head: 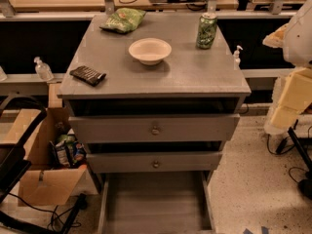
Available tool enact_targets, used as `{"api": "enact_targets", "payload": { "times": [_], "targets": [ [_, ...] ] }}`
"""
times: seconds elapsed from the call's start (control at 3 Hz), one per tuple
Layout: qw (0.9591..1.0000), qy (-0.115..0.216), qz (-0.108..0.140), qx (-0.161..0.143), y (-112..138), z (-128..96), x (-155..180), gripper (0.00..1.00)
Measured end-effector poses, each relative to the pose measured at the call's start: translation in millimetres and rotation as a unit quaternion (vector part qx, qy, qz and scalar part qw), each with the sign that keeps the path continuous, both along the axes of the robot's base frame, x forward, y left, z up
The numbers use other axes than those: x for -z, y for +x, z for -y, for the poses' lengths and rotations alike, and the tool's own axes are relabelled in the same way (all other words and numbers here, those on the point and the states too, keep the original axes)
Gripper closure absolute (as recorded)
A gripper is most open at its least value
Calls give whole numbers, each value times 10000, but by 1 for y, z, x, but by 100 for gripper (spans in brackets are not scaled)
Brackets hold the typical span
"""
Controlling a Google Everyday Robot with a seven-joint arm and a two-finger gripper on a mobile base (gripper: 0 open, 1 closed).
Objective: Place rxbar chocolate into bottom drawer
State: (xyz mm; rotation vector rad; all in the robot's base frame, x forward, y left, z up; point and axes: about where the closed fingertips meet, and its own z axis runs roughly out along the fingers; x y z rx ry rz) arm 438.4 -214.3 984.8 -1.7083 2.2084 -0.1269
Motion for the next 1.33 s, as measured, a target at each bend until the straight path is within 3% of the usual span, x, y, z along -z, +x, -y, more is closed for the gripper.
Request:
{"api": "enact_targets", "payload": {
  "times": [0.33, 0.67, 1.0, 1.33],
  "targets": [
    [10000, 0, 0, 0, 0, 0, 0, 0],
    [9995, 277, 53, -117, 15, -9, -1, 0],
    [9900, 1365, 341, -104, 48, -29, 12, 0],
    [9704, 2308, 700, -83, 62, -48, 23, 0]
  ]
}}
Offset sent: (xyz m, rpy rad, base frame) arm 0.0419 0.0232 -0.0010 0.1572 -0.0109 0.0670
